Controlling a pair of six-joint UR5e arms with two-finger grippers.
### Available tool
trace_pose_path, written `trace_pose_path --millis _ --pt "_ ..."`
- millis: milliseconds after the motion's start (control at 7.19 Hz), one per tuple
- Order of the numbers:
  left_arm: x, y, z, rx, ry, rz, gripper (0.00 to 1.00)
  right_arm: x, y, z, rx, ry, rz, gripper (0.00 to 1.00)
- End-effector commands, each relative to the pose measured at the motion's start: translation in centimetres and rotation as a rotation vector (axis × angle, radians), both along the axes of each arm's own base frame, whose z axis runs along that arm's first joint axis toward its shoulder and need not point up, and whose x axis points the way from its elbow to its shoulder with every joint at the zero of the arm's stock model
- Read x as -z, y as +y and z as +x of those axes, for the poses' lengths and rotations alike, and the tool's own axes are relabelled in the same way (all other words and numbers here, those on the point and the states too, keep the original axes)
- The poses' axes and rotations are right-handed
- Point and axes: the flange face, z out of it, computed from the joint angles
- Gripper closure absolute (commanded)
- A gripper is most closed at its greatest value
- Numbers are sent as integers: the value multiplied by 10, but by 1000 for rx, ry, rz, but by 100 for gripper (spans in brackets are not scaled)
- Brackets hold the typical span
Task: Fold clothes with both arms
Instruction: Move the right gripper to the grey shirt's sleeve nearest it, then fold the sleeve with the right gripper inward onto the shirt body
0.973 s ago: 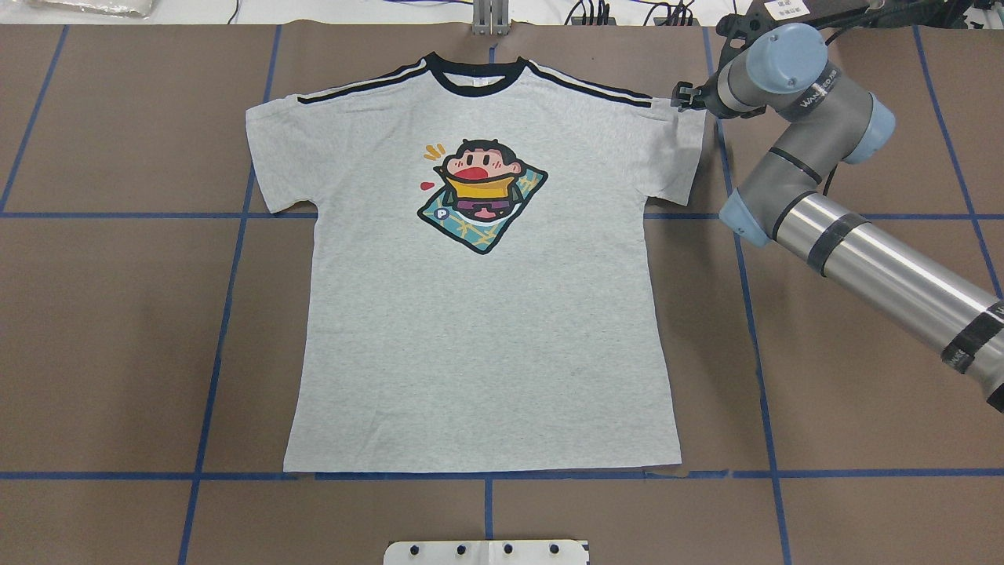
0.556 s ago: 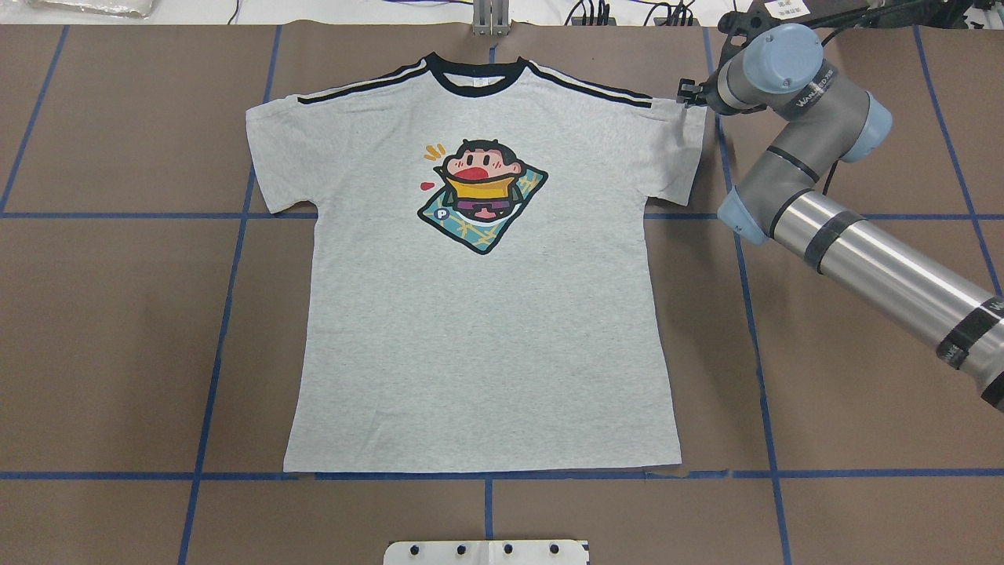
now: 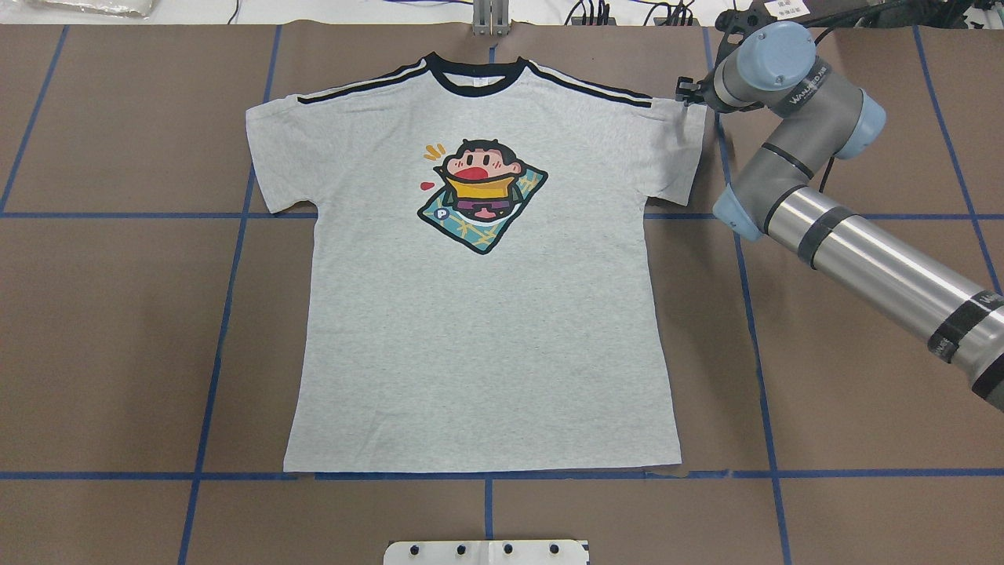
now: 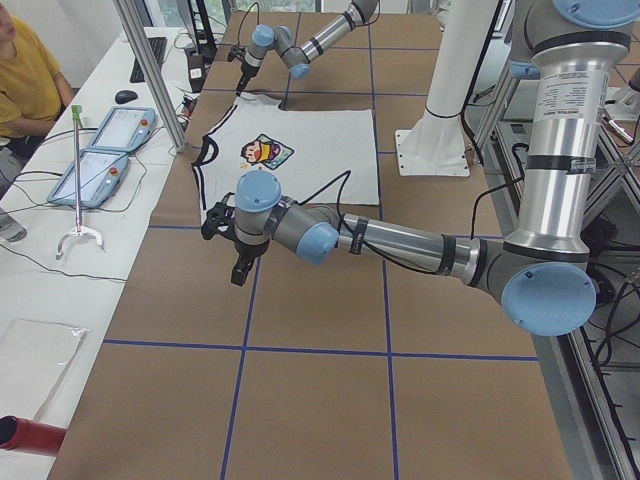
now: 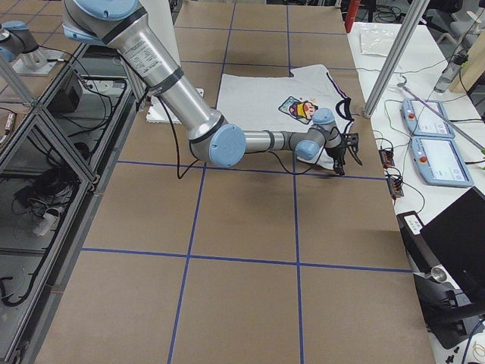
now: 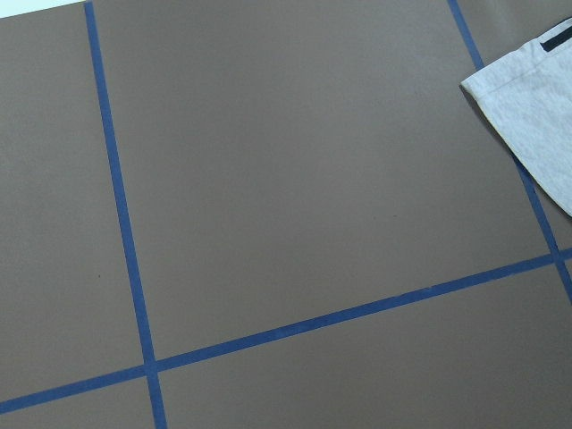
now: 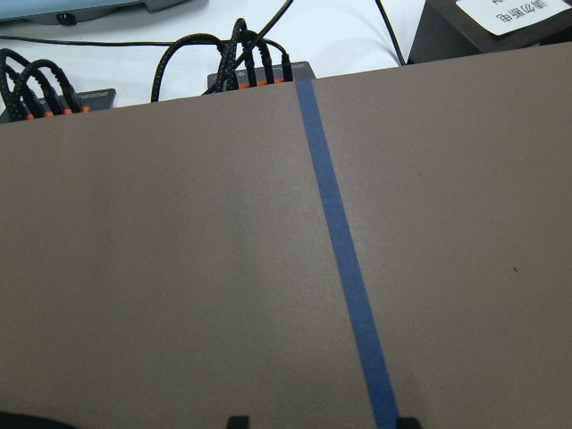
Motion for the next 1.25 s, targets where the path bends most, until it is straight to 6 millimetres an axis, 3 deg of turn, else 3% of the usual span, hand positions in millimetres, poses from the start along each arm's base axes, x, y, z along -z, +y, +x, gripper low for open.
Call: trace_pose_path --millis 0,278,556,834,1112 --pt "1 0 0 -1 0 3 1 3 -4 -3 1 2 -4 44" --pt "2 0 0 -1 0 4 1 1 -5 -4 2 3 -9 94" --pt "3 0 0 0 1 5 1 4 -5 -5 8 -3 -10 100" --pt "3 1 0 1 1 3 1 44 -17 19 17 -79 16 100" --pt "4 1 0 1 3 6 1 63 5 30 27 -124 66 100"
